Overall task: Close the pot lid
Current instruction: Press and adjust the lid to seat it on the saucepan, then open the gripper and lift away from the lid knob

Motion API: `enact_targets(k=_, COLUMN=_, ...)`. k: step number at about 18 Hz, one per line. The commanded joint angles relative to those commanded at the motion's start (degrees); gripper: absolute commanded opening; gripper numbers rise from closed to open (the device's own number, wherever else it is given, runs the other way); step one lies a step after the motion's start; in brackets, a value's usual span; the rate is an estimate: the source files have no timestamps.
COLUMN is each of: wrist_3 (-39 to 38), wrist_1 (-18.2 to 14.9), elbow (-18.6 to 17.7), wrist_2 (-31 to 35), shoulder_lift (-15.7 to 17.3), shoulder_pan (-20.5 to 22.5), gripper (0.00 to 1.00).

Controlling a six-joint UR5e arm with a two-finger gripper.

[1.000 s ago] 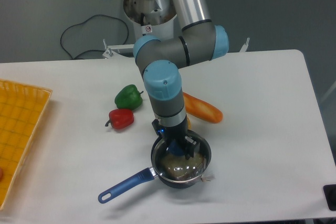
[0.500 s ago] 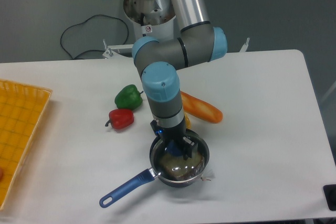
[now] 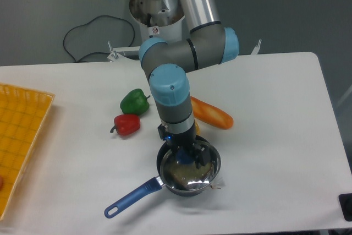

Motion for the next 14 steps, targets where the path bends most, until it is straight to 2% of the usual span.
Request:
enact_targets(k=5, wrist_3=0.18, wrist_1=-0.52, elbow=2.89, wrist_2=-0.88, shoulder_lift=1.23, shoulder_pan=1.84, gripper=1.0)
enact_targets(k=8, wrist_3=0.09, wrist_1=-0.88, elbow=4.04, wrist_2=-4.12, shoulder_lift=1.49, shoulder_pan=3.68, gripper=1.0)
enact_targets(k=11, wrist_3=1.05, wrist_1=-4.82, elbow=4.22, wrist_2=-4.4, shoulder_lift=2.72, shoulder_pan=5.45, gripper=1.0)
enact_targets(k=14, wrist_3=7.62, wrist_1=-8.43, elbow=4.05, wrist_2=-4.57, shoulder_lift=4.04, shoulder_pan=7.81, gripper=1.0)
